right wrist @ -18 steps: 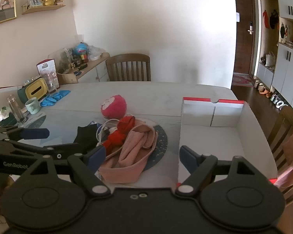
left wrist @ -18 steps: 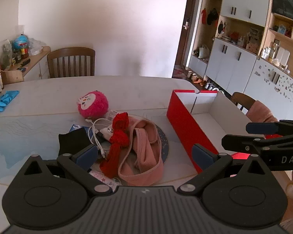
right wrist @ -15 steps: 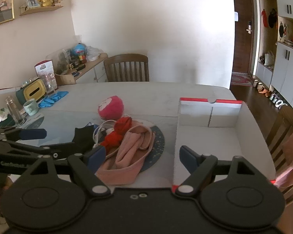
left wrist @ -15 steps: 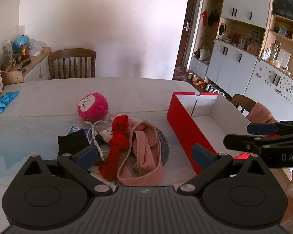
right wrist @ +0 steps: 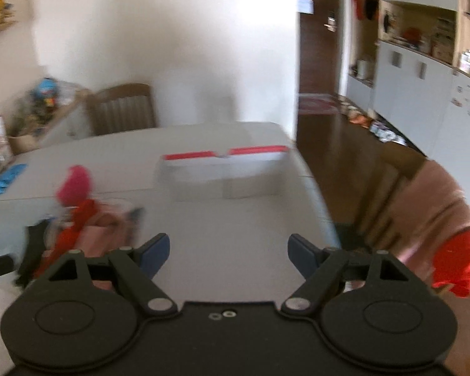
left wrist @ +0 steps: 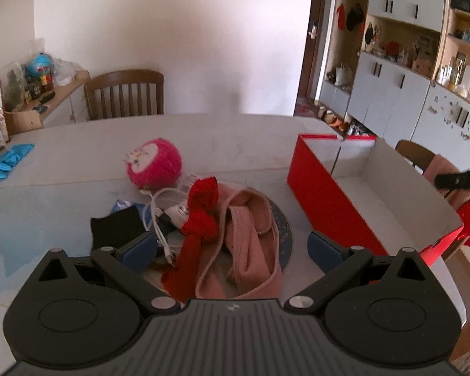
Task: Organize objects
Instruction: 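Lower the left gripper onto the pink towel and close it, then lift the pink towel with the left gripper and carry it over the box, then open the left gripper to drop the towel into the box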
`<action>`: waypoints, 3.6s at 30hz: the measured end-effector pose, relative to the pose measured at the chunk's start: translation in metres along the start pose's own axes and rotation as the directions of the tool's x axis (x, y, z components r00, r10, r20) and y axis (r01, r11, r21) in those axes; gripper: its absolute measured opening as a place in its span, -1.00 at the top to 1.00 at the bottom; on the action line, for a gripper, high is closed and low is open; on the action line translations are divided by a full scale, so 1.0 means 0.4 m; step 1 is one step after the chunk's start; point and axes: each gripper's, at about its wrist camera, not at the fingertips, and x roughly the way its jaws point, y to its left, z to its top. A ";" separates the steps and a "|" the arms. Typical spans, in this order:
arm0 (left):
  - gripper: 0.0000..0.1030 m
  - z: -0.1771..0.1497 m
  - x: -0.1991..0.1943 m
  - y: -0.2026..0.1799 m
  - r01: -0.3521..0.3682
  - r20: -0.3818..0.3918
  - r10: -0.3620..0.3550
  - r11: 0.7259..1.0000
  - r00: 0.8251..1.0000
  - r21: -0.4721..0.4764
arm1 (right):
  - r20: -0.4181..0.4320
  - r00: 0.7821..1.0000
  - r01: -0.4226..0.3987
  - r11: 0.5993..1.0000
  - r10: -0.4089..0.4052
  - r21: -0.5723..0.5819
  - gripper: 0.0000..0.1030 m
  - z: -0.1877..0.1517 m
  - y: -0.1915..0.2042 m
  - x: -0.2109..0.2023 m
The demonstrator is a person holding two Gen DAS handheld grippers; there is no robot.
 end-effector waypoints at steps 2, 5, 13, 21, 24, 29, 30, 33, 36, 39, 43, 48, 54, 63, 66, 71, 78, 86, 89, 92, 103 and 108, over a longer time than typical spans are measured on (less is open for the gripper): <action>-0.99 -0.006 0.031 -0.017 0.007 -0.027 -0.006 1.000 1.000 0.027 | -0.018 0.999 0.032 0.999 -0.032 0.009 -0.59 0.004 -0.038 0.027; -0.98 -0.017 0.090 -0.048 0.012 -0.069 -0.007 0.998 0.998 0.064 | -0.050 0.997 0.064 0.998 -0.063 0.020 -0.59 0.007 -0.082 0.066; -0.98 -0.044 0.237 -0.084 -0.038 -0.149 0.051 0.995 0.987 0.091 | -0.132 0.985 0.114 0.993 -0.111 0.015 -0.56 0.002 -0.151 0.169; -0.76 -0.057 0.342 -0.108 -0.090 -0.217 0.119 0.986 0.969 0.138 | -0.207 0.974 0.089 0.996 -0.088 -0.007 -0.53 -0.004 -0.169 0.231; -0.75 -0.054 0.366 -0.113 -0.099 -0.223 0.132 0.983 0.966 0.152 | -0.226 0.971 0.076 0.997 -0.076 -0.008 -0.44 -0.004 -0.177 0.241; -0.51 -0.050 0.406 -0.111 -0.111 -0.256 0.148 0.982 0.955 0.155 | -0.246 0.967 0.052 0.998 -0.058 -0.032 -0.26 -0.008 -0.170 0.258; -0.45 -0.048 0.408 -0.111 -0.107 -0.255 0.142 0.983 0.956 0.149 | -0.248 0.967 0.047 0.998 -0.054 -0.036 -0.22 -0.009 -0.169 0.261; -0.06 -0.041 0.411 -0.110 -0.102 -0.253 0.135 0.985 0.958 0.141 | -0.251 0.967 0.036 0.998 -0.047 -0.045 -0.10 -0.011 -0.164 0.266; 0.33 -0.038 0.404 -0.110 -0.121 -0.250 0.156 0.981 0.956 0.150 | -0.250 0.967 0.030 0.998 -0.042 -0.050 0.07 -0.011 -0.159 0.272; 0.55 -0.030 0.388 -0.098 -0.123 -0.242 0.153 0.983 0.958 0.136 | -0.254 0.967 0.019 0.999 -0.028 -0.040 0.31 -0.012 -0.159 0.274; 0.62 -0.016 0.348 -0.083 -0.094 -0.225 0.113 0.991 0.968 0.090 | -0.256 0.966 0.015 0.999 -0.026 -0.042 0.63 -0.015 -0.158 0.278; 0.65 0.000 0.291 -0.073 -0.056 -0.207 0.064 0.997 0.976 0.045 | -0.255 0.966 0.030 0.998 -0.045 -0.061 0.92 -0.021 -0.156 0.280; 0.67 0.056 0.185 -0.072 0.021 -0.139 -0.022 1.000 0.990 -0.003 | -0.252 0.967 0.025 0.997 -0.042 -0.070 0.93 -0.023 -0.156 0.278; 0.67 0.196 0.050 -0.099 0.172 -0.017 -0.172 0.985 0.985 0.014 | -0.254 0.967 0.016 0.997 -0.036 -0.081 0.95 -0.022 -0.151 0.277; 0.67 0.241 0.036 -0.121 0.234 0.000 -0.234 0.971 0.972 0.037 | -0.257 0.965 0.026 0.997 -0.045 -0.077 0.95 -0.022 -0.146 0.277; 0.67 0.313 0.057 -0.196 0.321 0.005 -0.322 0.944 0.947 0.077 | -0.262 0.963 0.041 0.997 -0.058 -0.070 0.95 -0.019 -0.138 0.278; 0.67 0.355 0.132 -0.351 0.415 -0.035 -0.414 0.897 0.910 0.151 | -0.266 0.962 0.034 0.997 -0.053 -0.074 0.96 -0.022 -0.133 0.275; 0.67 0.300 0.288 -0.466 0.398 -0.154 -0.372 0.893 0.915 0.210 | -0.272 0.961 0.021 0.996 -0.045 -0.089 0.97 -0.019 -0.135 0.270; 0.67 0.269 0.336 -0.496 0.379 -0.196 -0.338 0.893 0.921 0.243 | -0.275 0.960 0.018 0.996 -0.042 -0.088 0.97 -0.019 -0.136 0.269; 0.67 0.238 0.384 -0.522 0.365 -0.251 -0.299 0.887 0.921 0.283 | -0.280 0.959 0.014 0.996 -0.038 -0.087 0.97 -0.020 -0.138 0.271; 0.63 0.158 0.478 -0.545 0.397 -0.440 -0.244 0.868 0.864 0.299 | -0.293 0.956 -0.005 0.997 -0.018 -0.077 0.98 -0.017 -0.142 0.278; 0.16 0.151 0.499 -0.534 0.427 -0.476 -0.280 0.873 0.834 0.234 | -0.296 0.955 -0.014 0.997 -0.008 -0.074 0.98 -0.015 -0.147 0.280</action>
